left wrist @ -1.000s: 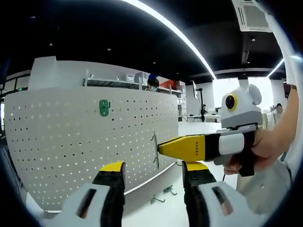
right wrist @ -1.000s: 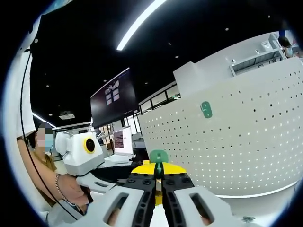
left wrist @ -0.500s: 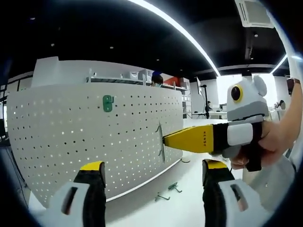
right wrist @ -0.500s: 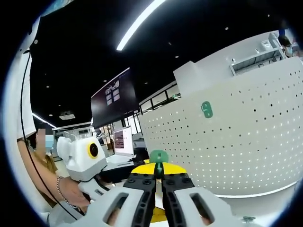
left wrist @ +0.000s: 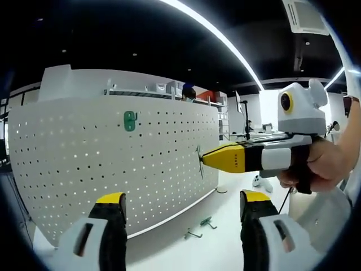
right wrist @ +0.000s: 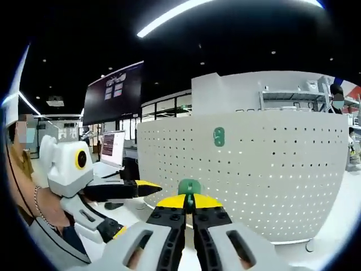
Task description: Insert the hook assembly into the mounting plate slot until the hook locks in place.
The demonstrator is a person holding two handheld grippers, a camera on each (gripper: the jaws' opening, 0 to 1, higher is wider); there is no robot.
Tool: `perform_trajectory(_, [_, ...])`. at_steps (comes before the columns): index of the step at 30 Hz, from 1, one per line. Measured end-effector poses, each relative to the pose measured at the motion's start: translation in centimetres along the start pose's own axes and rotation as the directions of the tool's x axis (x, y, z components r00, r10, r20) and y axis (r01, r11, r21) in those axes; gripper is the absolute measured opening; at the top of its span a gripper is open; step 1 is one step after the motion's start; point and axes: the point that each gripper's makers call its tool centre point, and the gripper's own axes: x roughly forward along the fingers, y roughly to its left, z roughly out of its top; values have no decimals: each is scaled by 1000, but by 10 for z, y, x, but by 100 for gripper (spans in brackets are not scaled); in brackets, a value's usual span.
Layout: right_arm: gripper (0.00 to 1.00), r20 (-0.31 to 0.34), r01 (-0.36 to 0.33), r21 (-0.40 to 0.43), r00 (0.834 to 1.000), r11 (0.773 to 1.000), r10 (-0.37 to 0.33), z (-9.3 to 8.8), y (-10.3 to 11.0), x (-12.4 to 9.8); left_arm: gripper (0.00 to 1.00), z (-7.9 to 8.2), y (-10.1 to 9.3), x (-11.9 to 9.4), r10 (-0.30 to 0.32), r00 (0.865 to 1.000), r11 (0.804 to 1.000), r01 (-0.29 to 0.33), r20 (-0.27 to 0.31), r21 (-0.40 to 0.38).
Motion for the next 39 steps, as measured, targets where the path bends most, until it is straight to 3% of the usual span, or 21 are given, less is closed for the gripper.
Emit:
perform_trajectory(10, [0, -8, 15, 3, 1000, 1000, -15, 0, -4, 1, 85, -2, 1, -2, 2, 1000, 1000, -2, -3, -1])
perform_trajectory(23, [0, 20, 80, -5, 997, 997, -80, 11, -32, 17, 83, -11, 1, -8, 8, 1000, 1000, -8, -13, -21])
perform_trajectory(39, [1, 83, 121, -37, 990, 992, -117, 37, -56, 36, 82, -13, 9, -15, 28, 1000, 999, -28, -5, -32])
